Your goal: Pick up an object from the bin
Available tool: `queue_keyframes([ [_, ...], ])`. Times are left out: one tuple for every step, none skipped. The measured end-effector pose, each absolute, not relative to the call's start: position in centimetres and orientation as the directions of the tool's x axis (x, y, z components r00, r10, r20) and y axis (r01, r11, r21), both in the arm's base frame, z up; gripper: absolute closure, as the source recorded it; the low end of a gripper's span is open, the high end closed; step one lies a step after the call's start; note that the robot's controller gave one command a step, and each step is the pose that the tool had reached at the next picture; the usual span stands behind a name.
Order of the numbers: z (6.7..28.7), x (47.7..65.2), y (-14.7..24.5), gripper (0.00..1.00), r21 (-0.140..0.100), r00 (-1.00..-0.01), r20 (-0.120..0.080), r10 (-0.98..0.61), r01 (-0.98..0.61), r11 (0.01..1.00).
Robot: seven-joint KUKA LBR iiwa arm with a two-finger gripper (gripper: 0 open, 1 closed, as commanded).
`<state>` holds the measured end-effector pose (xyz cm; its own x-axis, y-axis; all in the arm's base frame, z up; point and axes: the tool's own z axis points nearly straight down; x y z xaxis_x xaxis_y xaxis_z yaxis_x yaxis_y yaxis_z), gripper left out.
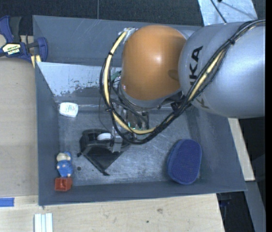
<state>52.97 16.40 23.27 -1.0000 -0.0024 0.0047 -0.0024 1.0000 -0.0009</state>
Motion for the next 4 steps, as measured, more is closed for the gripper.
queue_keyframes([
  [6.6,56.9,13.9,0.00,-0.001,-0.991,0.009,-0.136,-0.136,0.991],
  [7.1,57.0,14.0,1.00,0.000,-0.991,0.006,-0.134,-0.134,0.991],
  [16.5,56.7,15.6,1.00,0.000,-0.994,-0.003,-0.106,-0.106,0.994],
  [27.1,57.5,15.8,1.00,-0.001,-0.994,-0.004,-0.112,-0.112,0.994],
])
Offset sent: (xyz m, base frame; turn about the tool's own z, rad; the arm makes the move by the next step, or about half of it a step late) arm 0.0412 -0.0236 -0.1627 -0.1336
